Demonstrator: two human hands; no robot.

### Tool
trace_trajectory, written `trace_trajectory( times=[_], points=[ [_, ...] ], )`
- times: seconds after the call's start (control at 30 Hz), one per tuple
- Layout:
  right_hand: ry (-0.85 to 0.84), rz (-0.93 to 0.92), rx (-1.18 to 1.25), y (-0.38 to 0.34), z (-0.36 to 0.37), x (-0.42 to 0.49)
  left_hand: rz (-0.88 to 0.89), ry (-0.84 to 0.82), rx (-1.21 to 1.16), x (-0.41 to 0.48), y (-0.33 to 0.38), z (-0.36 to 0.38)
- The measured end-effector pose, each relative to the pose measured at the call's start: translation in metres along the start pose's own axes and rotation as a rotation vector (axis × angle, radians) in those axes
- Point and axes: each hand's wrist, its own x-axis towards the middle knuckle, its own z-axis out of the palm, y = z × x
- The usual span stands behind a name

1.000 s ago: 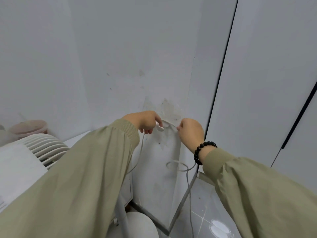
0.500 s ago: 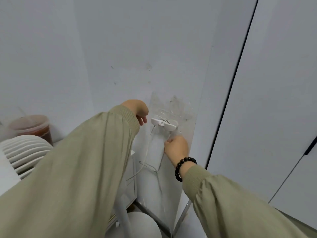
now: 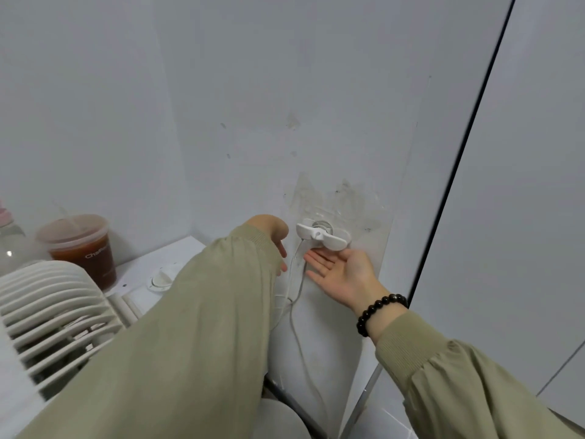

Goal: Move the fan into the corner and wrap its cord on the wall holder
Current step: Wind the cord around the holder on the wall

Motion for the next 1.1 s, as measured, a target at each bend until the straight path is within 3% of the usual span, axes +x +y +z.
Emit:
trace_trajectory(
  times=[0.33,0.63,0.73,0.8,0.9,0.97,1.03,1.1],
  points=[
    [-0.058,0.024,-0.050,-0.008,-0.002,-0.011,0.093,-0.175,-0.683,0.006,-0.016,0.023],
    [0.005,-0.046,-0.237,-0.017,-0.001,-0.024,0.139,-0.008,-1.075,-0.003,-0.010,0.030],
    [0.098,-0.158,-0.464,-0.021,0.002,-0.029,0.197,0.058,-1.109,-0.013,0.005,0.020],
    [0.206,-0.297,-0.753,-0.022,0.004,-0.033,0.261,0.100,-1.051,-0.017,0.012,0.012],
    [0.325,-0.604,-1.328,-0.022,0.000,-0.044,0.369,0.165,-0.935,-0.024,0.022,0.005],
    [0.381,-0.835,-1.557,-0.022,0.000,-0.055,0.425,0.194,-0.891,-0.031,0.029,0.003],
    [0.346,-0.994,-1.649,-0.021,0.005,-0.063,0.491,0.196,-0.910,-0.036,0.035,0.002],
    [0.242,-0.985,-1.736,-0.021,0.007,-0.064,0.551,0.207,-0.929,-0.043,0.036,0.004]
  ],
)
